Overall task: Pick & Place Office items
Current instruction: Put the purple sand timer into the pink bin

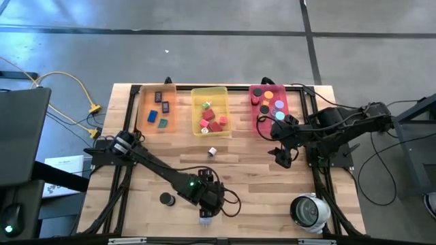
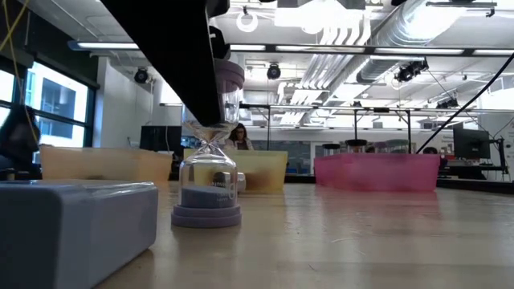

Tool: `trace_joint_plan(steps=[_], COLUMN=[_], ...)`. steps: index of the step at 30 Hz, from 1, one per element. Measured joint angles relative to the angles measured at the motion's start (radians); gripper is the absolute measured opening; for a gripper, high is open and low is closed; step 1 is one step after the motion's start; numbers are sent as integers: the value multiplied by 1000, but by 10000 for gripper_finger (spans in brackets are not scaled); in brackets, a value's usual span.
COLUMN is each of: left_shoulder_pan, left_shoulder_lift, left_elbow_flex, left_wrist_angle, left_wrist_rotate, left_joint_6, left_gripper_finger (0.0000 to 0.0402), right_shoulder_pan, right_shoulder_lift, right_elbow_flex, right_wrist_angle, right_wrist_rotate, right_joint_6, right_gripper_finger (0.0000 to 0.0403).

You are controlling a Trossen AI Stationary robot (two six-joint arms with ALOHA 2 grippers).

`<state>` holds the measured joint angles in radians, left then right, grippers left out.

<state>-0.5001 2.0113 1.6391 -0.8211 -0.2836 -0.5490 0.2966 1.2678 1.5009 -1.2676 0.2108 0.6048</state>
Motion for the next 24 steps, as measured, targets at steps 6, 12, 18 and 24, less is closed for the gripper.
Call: trace_joint_plan(steps=[6, 12, 18, 24], left_shoulder_pan=[1, 0, 0, 0], left_shoulder_lift=[0, 0, 0, -14], left_elbow_flex=[-1, -1, -1, -1], left_wrist_angle=[-1, -10, -10, -47], left_wrist_rotate=[0, 1, -1, -24], left_joint_6=[3, 65, 89, 88], left_gripper_finger=[275, 195, 183, 183], right_shoulder_pan=[0, 0, 0, 0], right_shoulder_lift=[0, 0, 0, 0], right_elbow_flex=[0, 0, 0, 0], right_wrist_angle=[2, 2, 2, 2], right_wrist_rotate=[0, 0, 0, 0], right_joint_6=[0, 0, 0, 10], right_gripper_finger=[278, 278, 278, 278])
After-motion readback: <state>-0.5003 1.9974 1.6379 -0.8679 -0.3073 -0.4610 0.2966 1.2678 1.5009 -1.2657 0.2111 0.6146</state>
